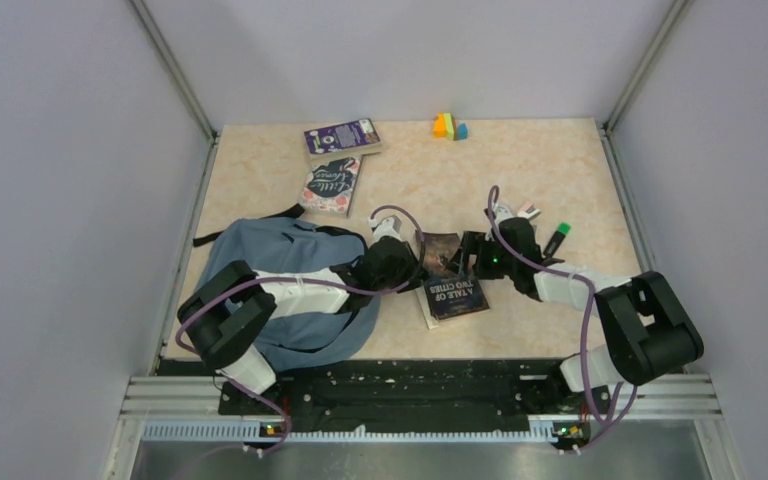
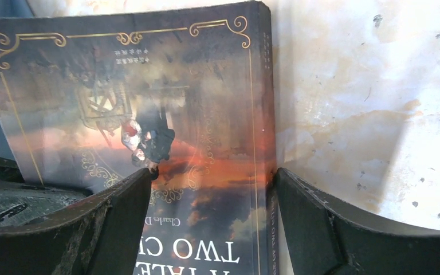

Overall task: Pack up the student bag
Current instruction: Pick up the book from the center of the board.

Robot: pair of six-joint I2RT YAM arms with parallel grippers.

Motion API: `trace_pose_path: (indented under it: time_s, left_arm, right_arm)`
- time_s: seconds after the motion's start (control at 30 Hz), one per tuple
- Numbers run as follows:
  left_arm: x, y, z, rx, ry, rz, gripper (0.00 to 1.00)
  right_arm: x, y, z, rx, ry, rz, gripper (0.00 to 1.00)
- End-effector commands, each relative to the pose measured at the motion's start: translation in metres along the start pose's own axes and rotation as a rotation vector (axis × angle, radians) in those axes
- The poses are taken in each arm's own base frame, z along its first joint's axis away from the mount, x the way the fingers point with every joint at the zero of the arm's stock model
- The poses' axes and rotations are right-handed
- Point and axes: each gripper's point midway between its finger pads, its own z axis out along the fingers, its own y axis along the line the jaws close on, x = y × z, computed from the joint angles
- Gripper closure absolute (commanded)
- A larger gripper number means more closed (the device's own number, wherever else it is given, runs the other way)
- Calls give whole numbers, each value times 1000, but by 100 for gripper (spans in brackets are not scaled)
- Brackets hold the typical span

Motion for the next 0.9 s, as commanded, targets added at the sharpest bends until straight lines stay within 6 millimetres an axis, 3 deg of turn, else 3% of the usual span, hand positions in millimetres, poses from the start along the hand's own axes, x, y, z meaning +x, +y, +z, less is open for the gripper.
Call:
trace_pose_path:
  time_s: [0.0, 0.23, 0.47, 0.7, 0.87]
  left_arm:
    - [-32, -36, -23, 131, -145, 18, 100]
    - [-59, -55, -67, 242, -278, 50, 100]
    - [-87, -74, -120, 342, -420, 92, 100]
    - [-110, -95, -179, 466, -543, 121, 100]
    - [-117, -110, -209, 540, -591, 178, 100]
  right_arm:
    - [18, 16, -8, -74, 65, 32, 21]
    - [-16, 34, -34, -153, -24, 43, 14]
    - [-40, 69, -71, -358, -82, 60, 12]
    - [-48, 109, -99, -571, -88, 23, 11]
    - [-48, 128, -113, -702, -88, -26, 11]
